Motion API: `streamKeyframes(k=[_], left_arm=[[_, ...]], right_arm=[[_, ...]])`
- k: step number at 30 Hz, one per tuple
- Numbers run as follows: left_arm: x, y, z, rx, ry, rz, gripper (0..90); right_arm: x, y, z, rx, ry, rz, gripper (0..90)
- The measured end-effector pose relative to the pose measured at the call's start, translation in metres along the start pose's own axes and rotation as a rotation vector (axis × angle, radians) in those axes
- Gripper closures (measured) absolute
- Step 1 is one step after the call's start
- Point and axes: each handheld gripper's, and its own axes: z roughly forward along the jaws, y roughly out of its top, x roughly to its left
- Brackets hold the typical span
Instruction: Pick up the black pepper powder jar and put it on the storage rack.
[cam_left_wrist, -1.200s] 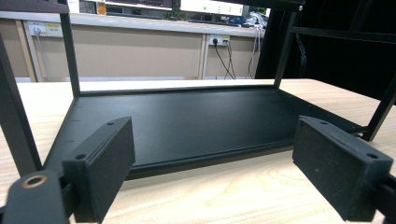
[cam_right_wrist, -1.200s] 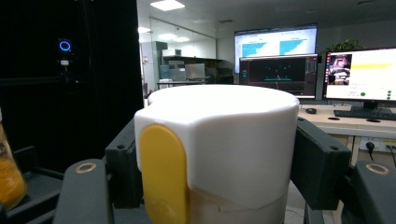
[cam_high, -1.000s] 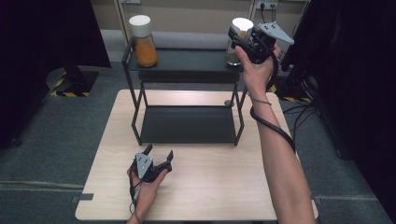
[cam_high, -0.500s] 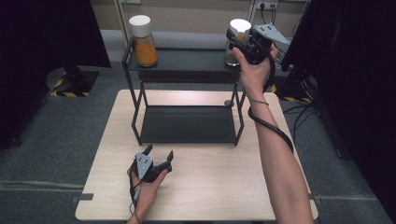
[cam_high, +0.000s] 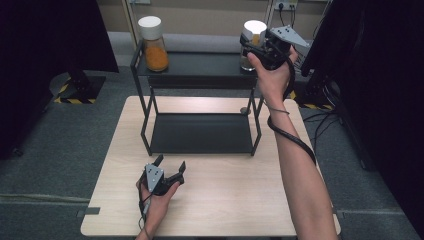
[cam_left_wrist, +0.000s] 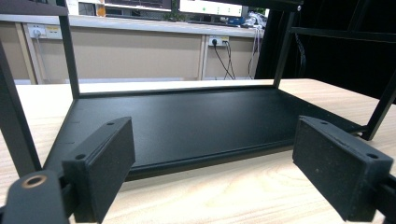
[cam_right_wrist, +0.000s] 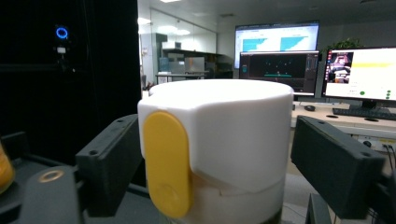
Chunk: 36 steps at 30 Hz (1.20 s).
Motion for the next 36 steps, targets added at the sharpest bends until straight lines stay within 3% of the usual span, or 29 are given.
streamKeyframes(k=[11, 17, 29, 36], left_arm=[[-0.001, 0.000, 0.000, -0.001, 0.003, 0.002, 12.2], [-0.001, -0.001, -0.001, -0.006, 0.007, 0.003, 11.7], [-0.001, -0.001, 0.000, -0.003, 0.004, -0.002, 11.5], [-0.001, -0.001, 0.000, -0.004, 0.005, 0.004, 11.5]], right_arm=[[-0.007, -0.002, -0.018, 0.019, 0.033, -0.001, 8.4], [-0.013, 0.001, -0.029, 0.030, 0.062, -0.008, 8.0], [-0.021, -0.001, -0.050, 0.033, 0.076, -0.014, 7.7], [-0.023, -0.009, -0.064, 0.030, 0.095, -0.011, 7.6]])
